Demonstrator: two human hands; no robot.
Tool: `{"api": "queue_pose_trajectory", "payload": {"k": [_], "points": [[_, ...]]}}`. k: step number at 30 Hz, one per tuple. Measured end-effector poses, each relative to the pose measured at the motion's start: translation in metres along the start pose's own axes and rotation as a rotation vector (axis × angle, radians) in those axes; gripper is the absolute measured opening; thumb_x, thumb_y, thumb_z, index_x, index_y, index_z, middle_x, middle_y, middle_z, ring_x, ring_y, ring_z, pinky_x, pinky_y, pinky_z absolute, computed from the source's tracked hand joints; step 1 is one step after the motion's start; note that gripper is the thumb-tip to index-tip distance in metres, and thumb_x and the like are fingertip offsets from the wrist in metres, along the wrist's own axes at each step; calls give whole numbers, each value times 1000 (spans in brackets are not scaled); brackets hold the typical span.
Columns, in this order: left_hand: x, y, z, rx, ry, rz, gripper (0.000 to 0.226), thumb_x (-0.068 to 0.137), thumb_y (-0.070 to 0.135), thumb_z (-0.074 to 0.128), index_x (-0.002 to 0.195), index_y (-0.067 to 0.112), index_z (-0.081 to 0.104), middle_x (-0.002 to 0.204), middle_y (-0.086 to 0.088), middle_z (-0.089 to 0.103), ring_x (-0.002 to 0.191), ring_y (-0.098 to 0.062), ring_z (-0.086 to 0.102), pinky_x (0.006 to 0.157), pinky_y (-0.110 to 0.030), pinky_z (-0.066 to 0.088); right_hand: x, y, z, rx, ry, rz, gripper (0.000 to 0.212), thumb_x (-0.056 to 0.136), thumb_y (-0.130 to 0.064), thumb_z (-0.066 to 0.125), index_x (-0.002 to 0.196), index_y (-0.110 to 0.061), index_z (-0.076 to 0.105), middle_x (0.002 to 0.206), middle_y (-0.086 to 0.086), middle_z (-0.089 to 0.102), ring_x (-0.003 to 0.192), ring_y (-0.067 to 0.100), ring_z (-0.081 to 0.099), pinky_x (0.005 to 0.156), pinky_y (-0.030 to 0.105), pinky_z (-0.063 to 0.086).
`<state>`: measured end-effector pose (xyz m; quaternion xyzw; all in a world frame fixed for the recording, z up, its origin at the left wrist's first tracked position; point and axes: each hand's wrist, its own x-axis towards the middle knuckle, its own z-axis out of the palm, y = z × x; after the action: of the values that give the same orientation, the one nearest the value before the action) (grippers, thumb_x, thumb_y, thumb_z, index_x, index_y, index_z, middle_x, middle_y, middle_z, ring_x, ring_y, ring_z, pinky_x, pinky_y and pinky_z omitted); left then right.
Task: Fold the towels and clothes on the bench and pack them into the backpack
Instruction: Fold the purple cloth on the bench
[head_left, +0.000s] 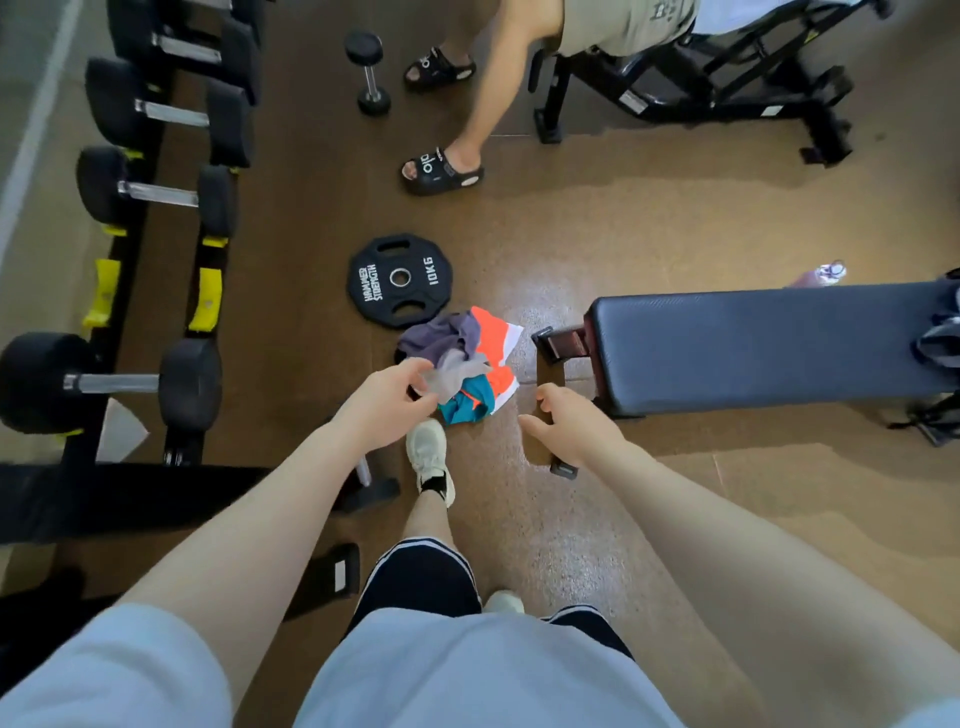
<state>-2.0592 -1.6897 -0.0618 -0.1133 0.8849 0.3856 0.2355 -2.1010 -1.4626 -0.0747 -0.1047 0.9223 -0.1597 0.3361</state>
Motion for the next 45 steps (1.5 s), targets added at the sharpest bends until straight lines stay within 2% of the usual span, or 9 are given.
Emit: {"api": "queue_pose_trajectory", "payload": {"k": [4,14,26,32,34,36,37,40,45], "points": [[77,1,-44,12,-77,-22,49,90,29,53,137,19,40,127,-3,56,109,-19,54,91,-30,43,70,-21,-27,60,-6,63,47,94,-40,47,133,-15,41,130,7,52,112,24,54,89,36,46],[241,-27,-89,-29,-184,-99,47,92,29,52,137,22,38,123,2,56,102,-14,56,90,-30,48,240,-56,-34,180,-46,148,39,91,-37,52,122,-13,49,122,7,57,106,24,56,89,40,47],[409,-175,44,-284,-90,-348,42,92,22,52,133,19,43,121,1,56,100,-10,53,82,-21,37,459,23,129,199,-107,188,33,91,-23,53,119,-5,50,120,16,55,108,32,53,88,39,42],[453,-240,110,-353,-63,-455,39,93,22,50,131,25,44,117,8,55,100,-6,52,66,-9,34,517,64,201,276,-76,181,51,86,-24,63,130,-7,44,128,14,46,114,31,48,89,31,35],[458,-252,124,-355,-62,-476,39,92,24,51,131,26,44,115,9,55,100,-6,52,66,-9,33,528,66,216,396,-31,158,43,83,-31,68,120,-14,54,116,12,54,105,27,52,78,20,32],[460,-258,133,-353,-48,-475,38,92,24,52,129,27,45,113,10,56,99,-6,53,71,-13,36,537,63,227,438,36,141,15,82,-30,68,79,-23,55,84,6,53,85,25,49,66,20,25],[459,-259,134,-354,-41,-469,37,92,22,52,129,26,46,111,10,56,99,-6,54,75,-16,37,539,60,230,452,67,147,24,83,-25,67,67,-20,49,74,4,48,79,26,46,62,23,22],[451,-249,129,-355,-35,-452,35,92,18,52,126,23,49,106,10,57,96,-8,55,80,-18,34,533,50,223,530,141,203,21,86,-15,60,70,-3,54,64,2,45,72,25,45,60,32,23],[429,-202,79,-381,-58,-410,36,92,18,51,127,24,48,111,7,57,99,-11,56,80,-19,36,477,25,152,568,144,155,18,86,-14,60,74,-1,55,62,3,50,67,23,45,62,35,28]]}}
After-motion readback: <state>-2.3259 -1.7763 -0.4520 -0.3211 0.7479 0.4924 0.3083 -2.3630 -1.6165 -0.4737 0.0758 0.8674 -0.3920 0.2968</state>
